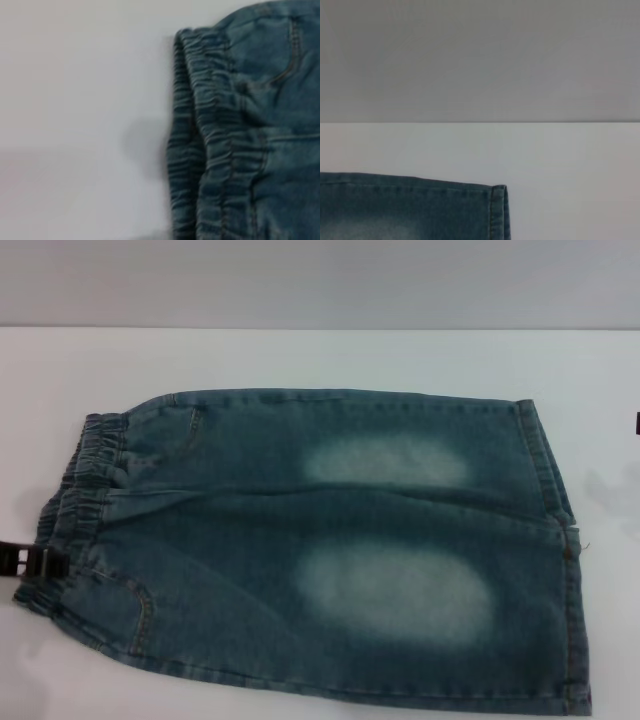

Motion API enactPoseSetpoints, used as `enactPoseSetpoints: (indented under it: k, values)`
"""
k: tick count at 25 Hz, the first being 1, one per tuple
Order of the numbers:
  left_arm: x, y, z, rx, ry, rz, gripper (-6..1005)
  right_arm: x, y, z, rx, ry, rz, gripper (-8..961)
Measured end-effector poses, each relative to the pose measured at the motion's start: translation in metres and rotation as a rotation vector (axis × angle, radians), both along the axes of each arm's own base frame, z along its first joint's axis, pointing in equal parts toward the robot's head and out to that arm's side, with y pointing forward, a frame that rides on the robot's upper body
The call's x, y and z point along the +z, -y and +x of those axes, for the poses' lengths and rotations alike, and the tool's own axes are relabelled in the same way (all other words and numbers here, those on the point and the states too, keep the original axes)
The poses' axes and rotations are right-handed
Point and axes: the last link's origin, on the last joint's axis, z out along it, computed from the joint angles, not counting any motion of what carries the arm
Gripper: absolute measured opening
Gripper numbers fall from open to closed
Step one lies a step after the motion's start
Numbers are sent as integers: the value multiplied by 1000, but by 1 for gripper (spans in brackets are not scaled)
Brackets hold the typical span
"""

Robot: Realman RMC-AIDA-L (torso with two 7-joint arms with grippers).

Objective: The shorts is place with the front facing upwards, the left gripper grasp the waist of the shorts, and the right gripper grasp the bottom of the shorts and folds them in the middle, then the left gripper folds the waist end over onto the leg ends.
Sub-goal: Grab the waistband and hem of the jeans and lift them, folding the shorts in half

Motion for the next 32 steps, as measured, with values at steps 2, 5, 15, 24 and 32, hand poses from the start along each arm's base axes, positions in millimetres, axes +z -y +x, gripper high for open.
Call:
enactPoseSetpoints:
  k: [2,5,15,24,32]
  values:
    - [-3,1,-5,22,1,-10,418,0,0,0,2,4,-2,710]
    - [-6,2,-11,45,1,-24,545,0,0,1,3,8,-2,710]
    - [-11,-1,-11,45,1,-37,861,1,0,2,9,21,-7,709]
    - [-14,-3,-11,48,6,-45,857,2,0,3,7,25,-7,710]
    - [-17,-3,-13,46,10,-56,782,3,1,3,9,29,-9,708]
